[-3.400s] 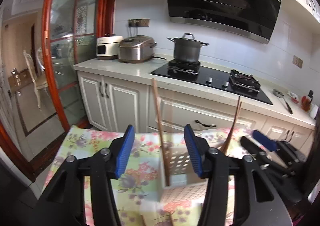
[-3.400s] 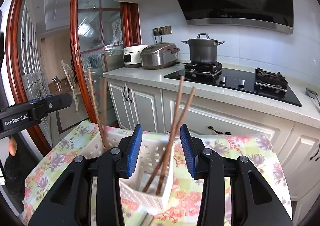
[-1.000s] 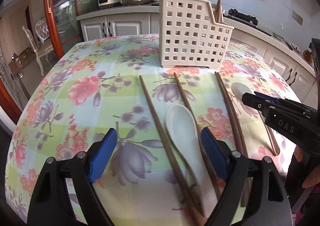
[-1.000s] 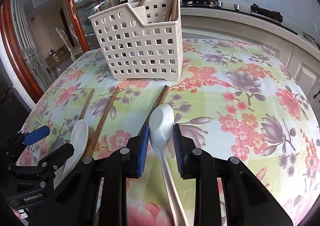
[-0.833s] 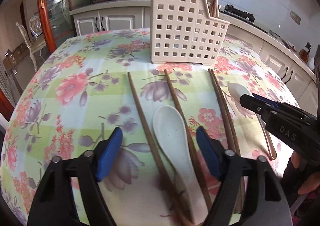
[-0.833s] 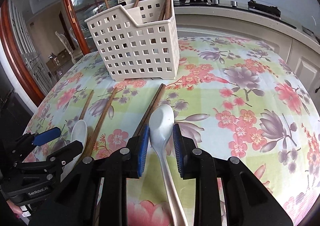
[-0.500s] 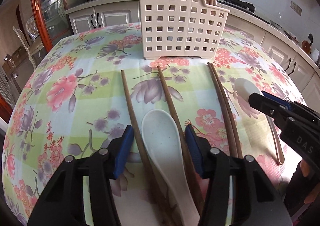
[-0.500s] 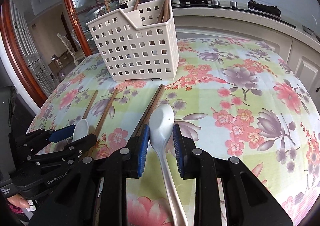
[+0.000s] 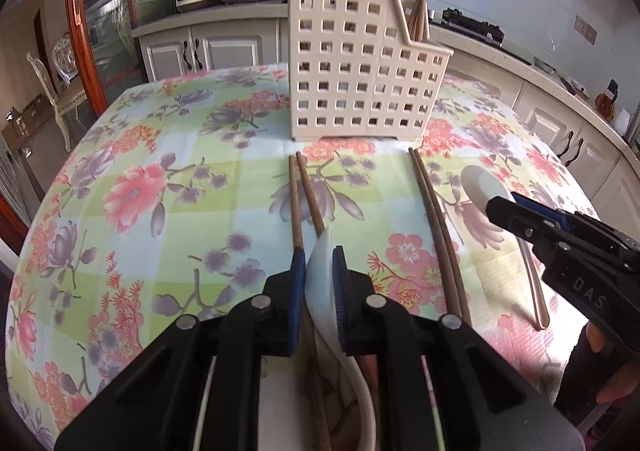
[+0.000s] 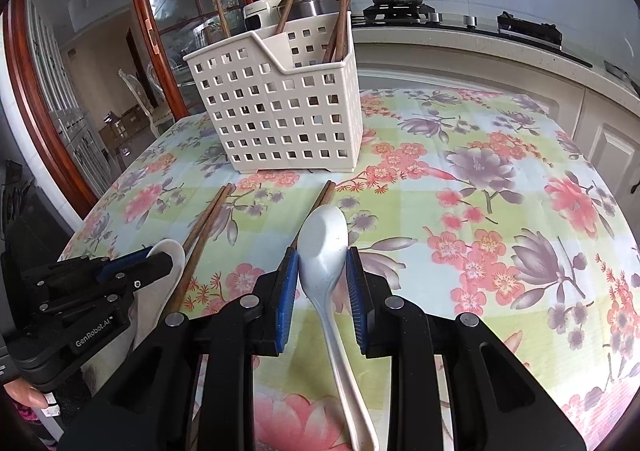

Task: Organize utensils
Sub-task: 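Close the right tool on a white spoon while the left tool closes on another white spoon, then lift both held white spoons upright toward the caddy, then lower both white spoons bowl-up into the white caddy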

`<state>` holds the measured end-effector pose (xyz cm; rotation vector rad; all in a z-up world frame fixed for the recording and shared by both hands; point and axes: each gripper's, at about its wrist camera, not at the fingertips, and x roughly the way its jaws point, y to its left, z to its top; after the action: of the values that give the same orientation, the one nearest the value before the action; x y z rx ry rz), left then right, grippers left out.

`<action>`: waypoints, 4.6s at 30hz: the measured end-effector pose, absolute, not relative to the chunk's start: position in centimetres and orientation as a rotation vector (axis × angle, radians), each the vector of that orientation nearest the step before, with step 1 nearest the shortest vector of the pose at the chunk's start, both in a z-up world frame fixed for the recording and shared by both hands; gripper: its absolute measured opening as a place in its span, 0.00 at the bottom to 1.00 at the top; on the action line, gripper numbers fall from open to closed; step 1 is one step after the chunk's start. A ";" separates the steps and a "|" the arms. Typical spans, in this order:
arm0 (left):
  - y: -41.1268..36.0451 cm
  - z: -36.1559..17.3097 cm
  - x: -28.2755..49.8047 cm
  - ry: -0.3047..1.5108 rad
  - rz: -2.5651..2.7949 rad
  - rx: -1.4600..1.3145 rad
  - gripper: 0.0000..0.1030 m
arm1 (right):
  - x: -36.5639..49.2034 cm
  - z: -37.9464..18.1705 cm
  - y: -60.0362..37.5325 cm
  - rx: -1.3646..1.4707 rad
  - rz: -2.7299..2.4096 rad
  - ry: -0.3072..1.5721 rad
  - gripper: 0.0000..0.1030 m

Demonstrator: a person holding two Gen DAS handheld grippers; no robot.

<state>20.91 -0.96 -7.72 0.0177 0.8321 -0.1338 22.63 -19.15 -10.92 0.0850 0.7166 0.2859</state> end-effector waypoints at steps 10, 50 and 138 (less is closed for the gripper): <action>-0.4 -7.9 21.6 0.846 -0.158 0.000 0.09 | 22.5 -10.8 -19.0 0.085 0.292 0.718 0.23; -3.0 -9.0 21.4 0.863 -0.193 0.081 0.40 | 22.2 -10.8 -19.0 0.101 0.302 0.715 0.23; 0.4 1.8 23.9 0.498 -0.173 -0.042 0.11 | 29.0 -3.9 -15.8 -0.011 0.411 0.528 0.11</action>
<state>23.86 0.42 1.78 -0.0423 0.4985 -0.1726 29.03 -15.77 -3.90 -0.0111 0.5278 0.4108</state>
